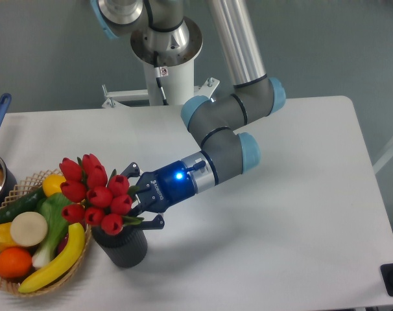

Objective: Insert the flowers into the vase
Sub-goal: 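Lower the tulip stems into the black vase opening, then push the bouquet further down into the vase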

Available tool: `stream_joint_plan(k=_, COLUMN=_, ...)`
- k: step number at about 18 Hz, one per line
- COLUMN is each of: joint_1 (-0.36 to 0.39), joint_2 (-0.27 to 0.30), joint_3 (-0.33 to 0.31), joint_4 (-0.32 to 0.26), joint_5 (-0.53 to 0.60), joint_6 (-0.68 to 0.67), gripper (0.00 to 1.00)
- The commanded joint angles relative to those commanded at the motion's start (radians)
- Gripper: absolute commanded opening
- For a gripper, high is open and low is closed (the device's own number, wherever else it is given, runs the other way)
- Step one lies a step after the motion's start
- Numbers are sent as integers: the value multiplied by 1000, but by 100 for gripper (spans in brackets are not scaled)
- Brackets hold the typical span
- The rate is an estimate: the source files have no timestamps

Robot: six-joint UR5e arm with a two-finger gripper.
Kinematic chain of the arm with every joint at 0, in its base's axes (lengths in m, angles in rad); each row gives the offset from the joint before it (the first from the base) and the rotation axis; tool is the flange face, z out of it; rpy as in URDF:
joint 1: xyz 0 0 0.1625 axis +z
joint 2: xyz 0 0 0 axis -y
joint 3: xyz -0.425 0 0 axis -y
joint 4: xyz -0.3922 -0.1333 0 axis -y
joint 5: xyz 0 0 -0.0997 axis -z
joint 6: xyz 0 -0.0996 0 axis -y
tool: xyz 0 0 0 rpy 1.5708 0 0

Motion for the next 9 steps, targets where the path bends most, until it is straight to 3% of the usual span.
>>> stream_joint_plan(k=6, joint_1=0, joint_2=-6, joint_3=-9, joint_4=0, joint_5=12, joint_6=43, gripper=46)
stream_joint_plan(k=9, joint_1=0, joint_2=-9, joint_3=-11, joint_4=0, joint_5=11, joint_6=60, gripper=53)
